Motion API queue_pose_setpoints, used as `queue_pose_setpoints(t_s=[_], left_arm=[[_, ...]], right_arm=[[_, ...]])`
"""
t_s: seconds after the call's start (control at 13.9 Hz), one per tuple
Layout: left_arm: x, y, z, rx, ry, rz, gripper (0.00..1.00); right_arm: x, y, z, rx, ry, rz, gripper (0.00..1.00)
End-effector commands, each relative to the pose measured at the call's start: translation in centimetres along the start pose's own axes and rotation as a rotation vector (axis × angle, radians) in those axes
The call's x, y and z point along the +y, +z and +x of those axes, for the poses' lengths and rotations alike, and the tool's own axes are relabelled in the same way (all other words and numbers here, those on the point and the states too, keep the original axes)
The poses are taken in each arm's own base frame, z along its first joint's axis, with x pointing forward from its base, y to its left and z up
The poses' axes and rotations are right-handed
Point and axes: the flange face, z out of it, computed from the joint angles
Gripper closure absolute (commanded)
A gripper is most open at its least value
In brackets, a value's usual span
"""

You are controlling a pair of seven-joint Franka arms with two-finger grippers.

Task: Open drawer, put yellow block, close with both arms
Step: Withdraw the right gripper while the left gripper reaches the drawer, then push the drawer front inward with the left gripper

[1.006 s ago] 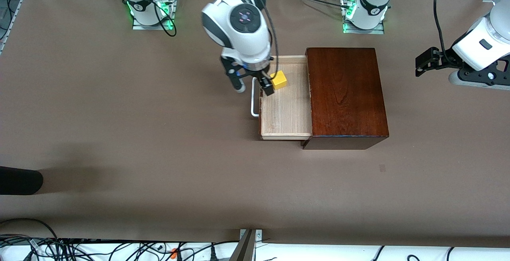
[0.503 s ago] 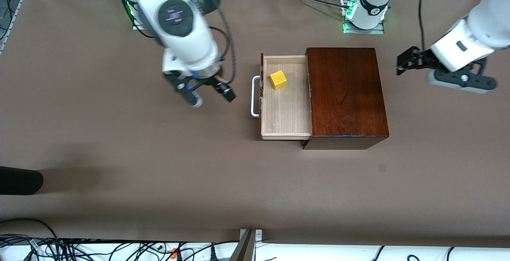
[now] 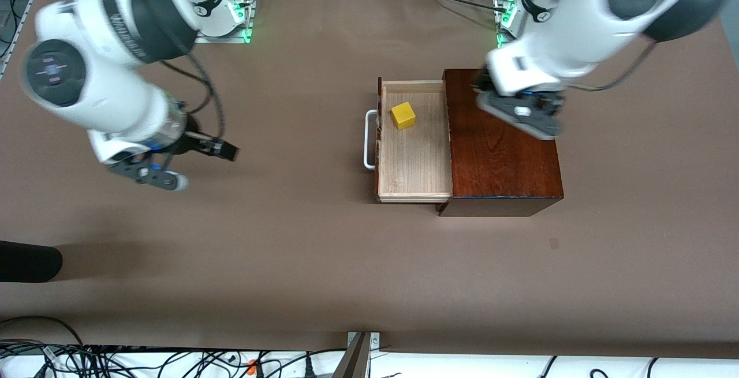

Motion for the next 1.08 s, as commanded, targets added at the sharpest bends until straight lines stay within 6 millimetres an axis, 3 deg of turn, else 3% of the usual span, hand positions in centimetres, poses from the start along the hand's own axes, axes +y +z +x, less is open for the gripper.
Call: queue_pose_setpoints(t_s=[0.0,0.07,0.22,0.36,0.58,0.79,1.01], left_arm=[[5.8,2.4,3.2,0.01,0.239,-0.023,0.0],[8.3,3.9,4.0,0.021,0.391,-0.022,0.0],[12.9,6.9,5.0,0.029,0.634,-0.007,0.0],[17.9,10.5,5.3,0.008,0.794,0.03,0.0],[23.7,16.2,5.4,-0.044,1.009,0.149,0.0],[24.0,21.0,6.9,-0.049,1.181,0.141,0.0],[24.2,24.2,7.4,-0.082,1.23,0.178,0.0]], right_arm=[[6.4,-2.5,-0.6,-0.016,-0.194,-0.014,0.0],[8.7,-2.2,-1.2,-0.022,-0.25,-0.012,0.0],[16.9,-2.0,-2.0,-0.002,-0.293,0.017,0.0],[20.3,-3.2,-3.7,0.039,-0.331,0.024,0.0],[21.7,-7.1,-6.1,0.101,-0.33,0.014,0.0],[24.5,-7.8,-5.6,0.114,-0.291,-0.026,0.0],[25.2,-7.2,-5.6,0.076,-0.275,-0.014,0.0]])
